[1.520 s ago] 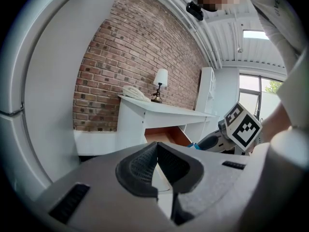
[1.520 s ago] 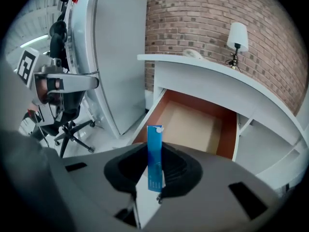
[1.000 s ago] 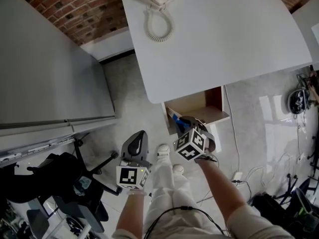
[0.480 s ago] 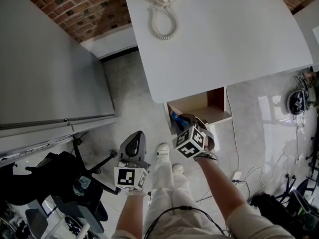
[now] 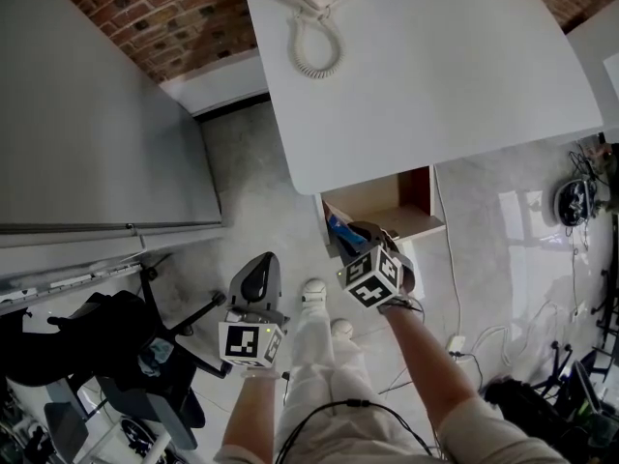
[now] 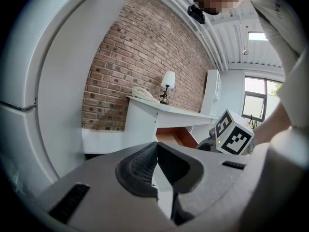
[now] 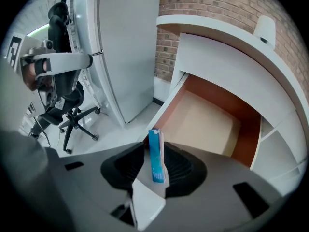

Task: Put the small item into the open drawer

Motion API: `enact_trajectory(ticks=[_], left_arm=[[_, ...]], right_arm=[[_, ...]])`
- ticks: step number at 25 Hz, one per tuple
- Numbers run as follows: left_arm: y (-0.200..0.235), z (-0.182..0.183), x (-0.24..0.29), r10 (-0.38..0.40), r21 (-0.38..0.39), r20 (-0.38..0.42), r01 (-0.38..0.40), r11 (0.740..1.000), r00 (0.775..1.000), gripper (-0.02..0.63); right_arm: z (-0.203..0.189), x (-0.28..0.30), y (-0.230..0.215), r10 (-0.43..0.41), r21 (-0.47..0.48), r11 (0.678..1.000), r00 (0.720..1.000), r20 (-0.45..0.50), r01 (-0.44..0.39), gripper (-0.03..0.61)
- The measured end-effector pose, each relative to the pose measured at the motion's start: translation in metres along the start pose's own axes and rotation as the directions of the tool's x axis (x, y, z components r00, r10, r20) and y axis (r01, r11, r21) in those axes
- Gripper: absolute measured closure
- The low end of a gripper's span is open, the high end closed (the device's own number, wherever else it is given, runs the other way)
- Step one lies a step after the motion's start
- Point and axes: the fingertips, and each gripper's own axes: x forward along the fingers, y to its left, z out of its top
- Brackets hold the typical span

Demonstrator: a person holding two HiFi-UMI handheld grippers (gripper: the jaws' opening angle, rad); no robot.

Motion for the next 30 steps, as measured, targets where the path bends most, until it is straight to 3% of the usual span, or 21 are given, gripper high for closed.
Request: enact_trajectory(ticks=[17, 30], left_arm=[[-0.025, 0.035, -0.027, -0.007, 0.039, 0.073, 0.005, 0.999, 0.997, 0.609], [-0.048, 0.077, -0.055, -0.025, 0.069, 0.114, 0.017, 0.997, 0.993, 0.609]], right_arm=[[0.008, -0.079, 0.001, -0.028, 0.027, 0.999, 0.987, 0.161, 0.024, 0.568], [0.024, -0.158, -0.002, -0.051, 0.103, 0.994, 0.955, 0.291, 0.022, 0.572]])
